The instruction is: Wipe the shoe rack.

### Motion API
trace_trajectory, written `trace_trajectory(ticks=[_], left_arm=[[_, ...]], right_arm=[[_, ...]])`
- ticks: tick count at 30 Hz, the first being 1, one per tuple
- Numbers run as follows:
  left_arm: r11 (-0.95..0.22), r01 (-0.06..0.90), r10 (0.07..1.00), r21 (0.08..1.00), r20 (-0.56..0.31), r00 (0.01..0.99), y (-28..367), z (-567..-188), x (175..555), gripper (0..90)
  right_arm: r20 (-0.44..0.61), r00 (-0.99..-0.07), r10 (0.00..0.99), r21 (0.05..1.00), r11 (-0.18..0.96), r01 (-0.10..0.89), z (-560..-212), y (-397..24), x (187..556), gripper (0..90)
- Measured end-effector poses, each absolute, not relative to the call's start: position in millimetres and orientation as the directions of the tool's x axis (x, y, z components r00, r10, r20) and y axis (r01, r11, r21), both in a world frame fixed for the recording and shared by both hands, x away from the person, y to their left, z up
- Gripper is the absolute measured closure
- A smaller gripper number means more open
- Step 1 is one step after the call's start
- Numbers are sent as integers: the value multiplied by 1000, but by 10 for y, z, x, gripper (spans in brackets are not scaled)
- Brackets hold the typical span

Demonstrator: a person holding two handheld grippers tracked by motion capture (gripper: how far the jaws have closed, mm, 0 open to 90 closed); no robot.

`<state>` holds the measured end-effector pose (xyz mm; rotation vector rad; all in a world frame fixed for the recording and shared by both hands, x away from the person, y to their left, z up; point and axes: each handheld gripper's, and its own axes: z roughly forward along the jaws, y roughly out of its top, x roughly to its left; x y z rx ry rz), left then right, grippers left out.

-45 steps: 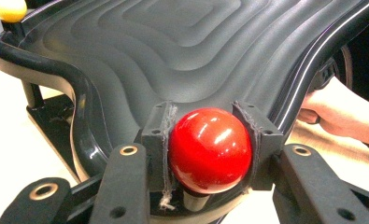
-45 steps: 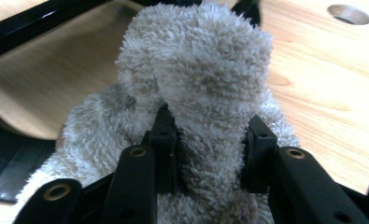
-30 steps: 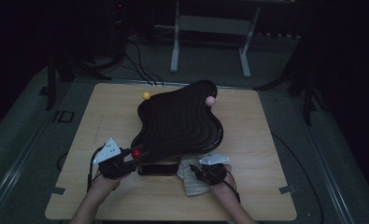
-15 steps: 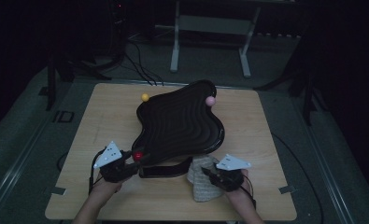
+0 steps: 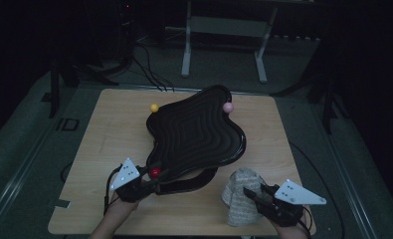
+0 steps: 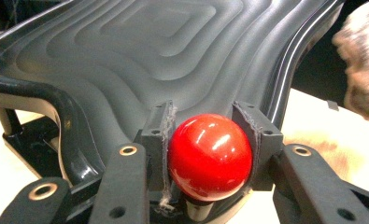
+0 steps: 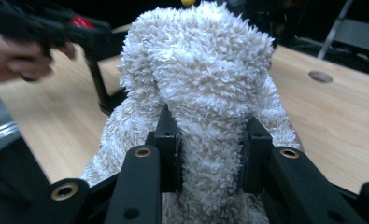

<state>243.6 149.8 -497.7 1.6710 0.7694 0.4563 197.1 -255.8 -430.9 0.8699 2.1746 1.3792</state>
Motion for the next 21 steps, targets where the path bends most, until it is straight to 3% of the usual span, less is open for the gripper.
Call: trace_trajectory(ticks=[8,15,17,21], left_arm=[[-109,251,706,962,-102,700,1280,-4952,2356,593],[-125,235,687,964,-87,722,1116,-4934,2216,589],[-99,246,648,964,-125,751,1143,-4897,2217,483],[-91,188,647,978,-86,758,1267,-4749,2162,474]], right_arm=[[-14,-776,631,932,288,218,-4097,-2458,1754,672],[-42,-801,598,944,287,164,-3945,-2278,1812,672],[-42,-808,588,945,285,158,-3931,-2207,1860,671],[-31,-823,568,954,263,146,-3885,-2046,1956,670]])
